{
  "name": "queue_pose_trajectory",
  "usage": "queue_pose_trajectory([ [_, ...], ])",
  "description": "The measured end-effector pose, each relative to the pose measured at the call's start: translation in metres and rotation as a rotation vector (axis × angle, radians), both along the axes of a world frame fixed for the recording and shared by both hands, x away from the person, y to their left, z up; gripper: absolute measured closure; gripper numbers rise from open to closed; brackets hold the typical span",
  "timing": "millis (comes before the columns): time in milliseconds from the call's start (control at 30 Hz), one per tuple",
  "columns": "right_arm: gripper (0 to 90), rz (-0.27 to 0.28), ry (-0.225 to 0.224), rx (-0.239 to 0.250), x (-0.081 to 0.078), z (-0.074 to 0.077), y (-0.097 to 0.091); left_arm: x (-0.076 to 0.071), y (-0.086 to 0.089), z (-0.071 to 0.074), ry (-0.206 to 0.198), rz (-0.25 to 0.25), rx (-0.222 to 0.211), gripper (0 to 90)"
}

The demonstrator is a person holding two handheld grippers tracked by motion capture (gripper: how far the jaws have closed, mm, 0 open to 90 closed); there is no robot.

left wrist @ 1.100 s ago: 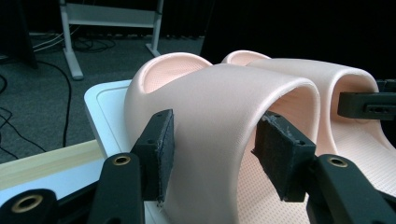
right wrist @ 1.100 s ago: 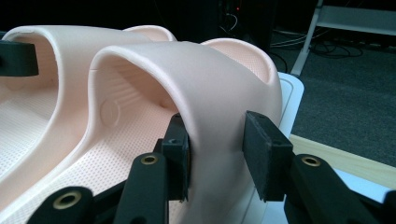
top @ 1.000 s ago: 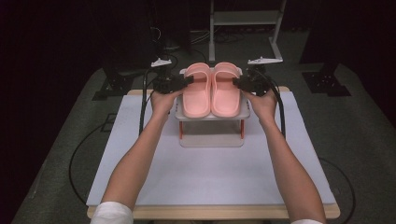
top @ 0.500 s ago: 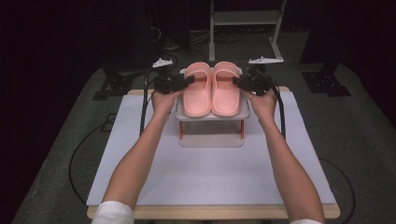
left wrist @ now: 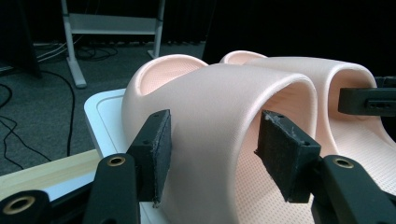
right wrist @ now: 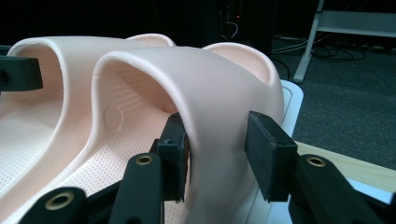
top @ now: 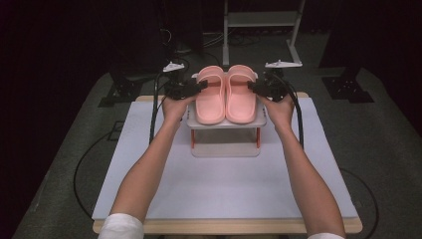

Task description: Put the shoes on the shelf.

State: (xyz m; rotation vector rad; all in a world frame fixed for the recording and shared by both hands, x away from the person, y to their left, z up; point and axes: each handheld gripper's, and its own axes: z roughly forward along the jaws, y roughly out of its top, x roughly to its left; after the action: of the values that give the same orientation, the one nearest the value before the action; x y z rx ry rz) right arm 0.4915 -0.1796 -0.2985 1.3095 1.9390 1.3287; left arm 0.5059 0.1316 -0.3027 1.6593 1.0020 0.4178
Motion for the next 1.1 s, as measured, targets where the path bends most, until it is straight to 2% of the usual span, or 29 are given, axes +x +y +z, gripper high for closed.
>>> queue_pose_trajectory([
  [367,58.5,-0.004,-0.013,-0.011,0.0017,-0.0005,0.0020,0.0037,0.0009,-0.0013,-0.004,0.001,-0.014,44.6],
  [600,58.1,-0.007,-0.008,-0.001,0.0046,-0.0013,0.0019,0.0065,0.0013,-0.0027,-0.009,0.001,-0.018,43.8],
  [900,56.8,-0.008,-0.005,-0.006,0.0084,0.0001,0.0031,0.0086,-0.0016,-0.0009,-0.013,0.003,0.012,41.9],
  [1100,50.9,0.004,0.001,0.027,0.0093,-0.0019,0.0011,0.0073,-0.0021,-0.0019,-0.019,0.003,0.017,38.9],
])
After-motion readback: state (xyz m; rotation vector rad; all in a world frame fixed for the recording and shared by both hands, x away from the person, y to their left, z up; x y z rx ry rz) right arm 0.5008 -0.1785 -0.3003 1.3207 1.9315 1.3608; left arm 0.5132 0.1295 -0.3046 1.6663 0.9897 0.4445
